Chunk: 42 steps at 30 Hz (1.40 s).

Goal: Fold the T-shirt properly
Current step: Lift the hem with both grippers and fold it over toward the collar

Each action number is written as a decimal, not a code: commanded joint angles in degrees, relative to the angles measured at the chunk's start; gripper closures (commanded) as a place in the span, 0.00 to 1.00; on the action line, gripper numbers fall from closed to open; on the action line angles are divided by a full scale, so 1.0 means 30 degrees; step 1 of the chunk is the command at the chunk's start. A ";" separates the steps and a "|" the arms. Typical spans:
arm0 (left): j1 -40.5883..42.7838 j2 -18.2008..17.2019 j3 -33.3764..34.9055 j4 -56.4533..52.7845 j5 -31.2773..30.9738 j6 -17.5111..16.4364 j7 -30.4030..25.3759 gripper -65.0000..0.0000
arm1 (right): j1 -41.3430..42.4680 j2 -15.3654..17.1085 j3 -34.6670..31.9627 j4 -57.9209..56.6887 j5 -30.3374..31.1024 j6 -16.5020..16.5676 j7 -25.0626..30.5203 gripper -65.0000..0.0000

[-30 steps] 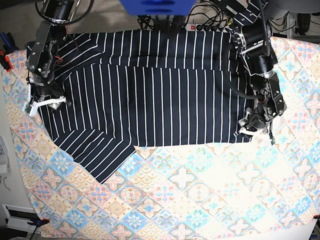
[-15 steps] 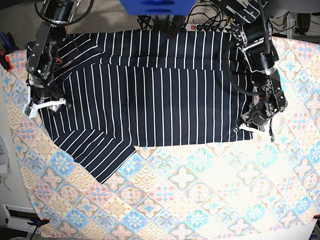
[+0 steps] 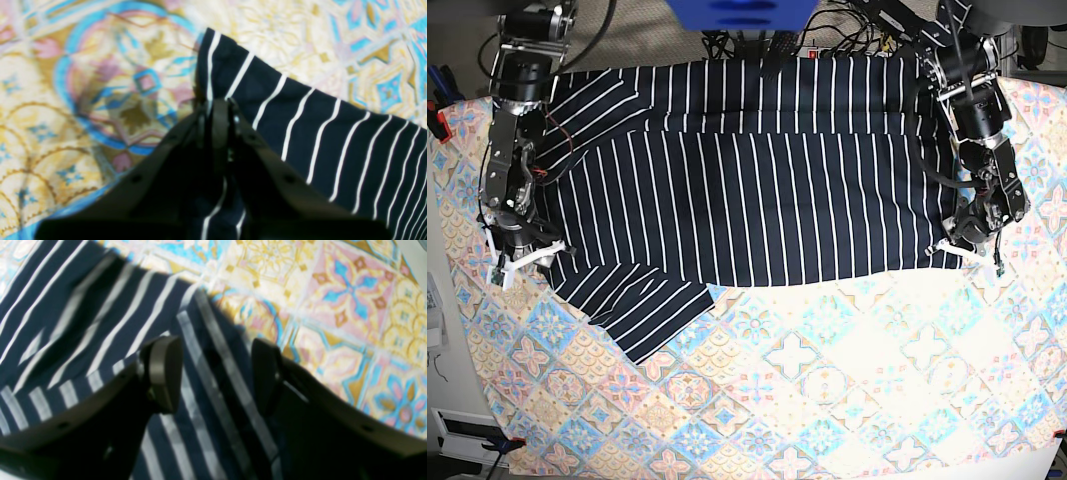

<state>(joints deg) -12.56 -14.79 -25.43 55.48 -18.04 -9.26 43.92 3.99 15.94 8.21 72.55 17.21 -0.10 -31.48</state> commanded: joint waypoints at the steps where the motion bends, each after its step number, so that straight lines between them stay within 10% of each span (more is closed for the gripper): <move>1: -0.0342 -0.0419 -0.0065 0.0245 0.0051 0.0082 -0.0150 1.00 | 0.0795 0.0561 -0.0318 -0.0317 -0.0009 -0.0011 0.0751 0.50; 13: -0.0459 -0.0449 -0.0065 0.0245 0.0051 0.0082 -0.0150 1.00 | 0.5630 0.2114 -0.6150 -0.7848 -0.0009 -0.0011 0.4180 0.50; 22: -0.0400 -0.0390 -0.0065 0.0245 0.0051 0.0082 -0.0150 1.00 | 0.6714 0.2114 -0.6472 -1.0456 -0.0009 -0.0011 0.4444 0.30; 32: -0.0400 -0.0331 -0.0065 0.0245 0.0051 0.0082 -0.0150 1.00 | 0.6714 0.2026 -0.6531 -1.1687 -0.0009 0.0018 0.4444 0.30; 42: -0.0371 -0.0331 -0.0065 0.0245 0.0051 0.0082 -0.0150 1.00 | 0.6656 0.1967 -0.6384 -1.2976 -0.0009 0.4590 0.5206 0.70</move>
<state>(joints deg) -12.67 -14.94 -25.47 55.37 -17.98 -9.23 44.03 23.14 21.28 -11.03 33.26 17.17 12.95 -15.05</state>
